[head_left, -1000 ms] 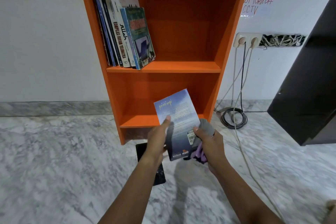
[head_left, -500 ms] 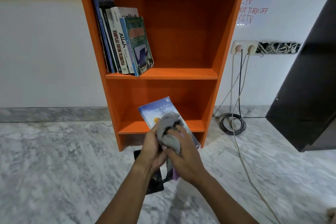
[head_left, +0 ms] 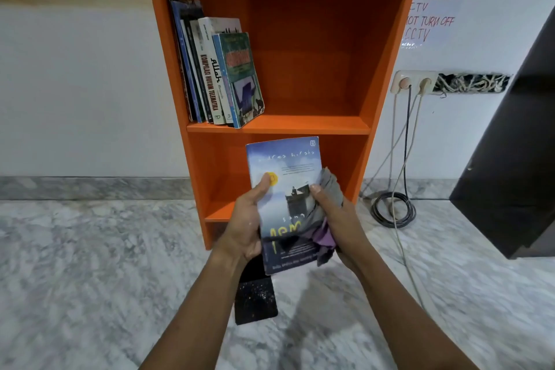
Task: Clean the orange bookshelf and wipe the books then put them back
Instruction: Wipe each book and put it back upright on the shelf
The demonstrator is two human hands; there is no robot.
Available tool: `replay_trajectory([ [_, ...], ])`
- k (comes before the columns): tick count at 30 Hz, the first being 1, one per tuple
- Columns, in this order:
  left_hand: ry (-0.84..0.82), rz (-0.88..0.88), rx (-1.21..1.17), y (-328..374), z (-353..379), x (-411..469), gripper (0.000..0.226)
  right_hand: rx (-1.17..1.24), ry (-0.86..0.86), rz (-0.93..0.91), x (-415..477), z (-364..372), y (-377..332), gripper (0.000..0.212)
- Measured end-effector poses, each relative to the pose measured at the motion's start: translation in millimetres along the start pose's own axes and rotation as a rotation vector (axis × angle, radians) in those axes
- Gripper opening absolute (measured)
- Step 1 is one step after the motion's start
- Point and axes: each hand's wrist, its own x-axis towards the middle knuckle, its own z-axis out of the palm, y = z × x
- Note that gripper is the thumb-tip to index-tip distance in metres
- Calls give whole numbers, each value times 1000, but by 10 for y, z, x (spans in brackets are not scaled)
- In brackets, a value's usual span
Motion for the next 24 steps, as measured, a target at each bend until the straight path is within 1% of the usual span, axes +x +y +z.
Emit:
replay_trajectory([
  [1, 19, -3, 9, 31, -16, 9, 48, 43, -62, 59, 0, -33, -33, 39],
  [3, 71, -11, 70, 83, -49, 14, 44, 29, -105, 59, 16, -59, -59, 38],
  [4, 103, 3, 137, 95, -65, 24, 40, 13, -100, 30, 24, -49, -72, 33],
  [7, 149, 41, 450, 92, -134, 76, 27, -24, -40, -86, 72, 46, -158, 18],
  [9, 161, 25, 545, 150, -139, 92, 17, -81, 5, -148, 111, 126, -315, 11],
  [12, 60, -11, 718, 385, -185, 176, 15, -85, 109, -159, 275, 167, -624, 6],
  [13, 13, -28, 783, 495, -187, 202, 16, -73, 138, -172, 339, 173, -737, 9],
  [15, -65, -50, 849, 716, -169, 285, 18, -74, 122, -221, 477, 197, -944, 15],
  [17, -94, -14, 890, 934, -114, 374, 16, -92, 89, -269, 585, 269, -1119, 15],
  [18, -92, 18, 909, 1058, -68, 411, 18, -106, 77, -287, 635, 325, -1212, 13],
  [20, -101, 92, 936, 1280, 18, 489, 23, -118, 85, -322, 734, 435, -1378, 8],
  [21, -114, 135, 945, 1383, 63, 525, 19, -124, 93, -334, 812, 483, -1443, 7],
  [23, -111, 219, 965, 1573, 137, 601, 14, -150, 105, -369, 981, 582, -1582, 16],
  [24, -92, 255, 969, 1633, 155, 642, 18, -178, 113, -384, 1078, 618, -1628, 23],
])
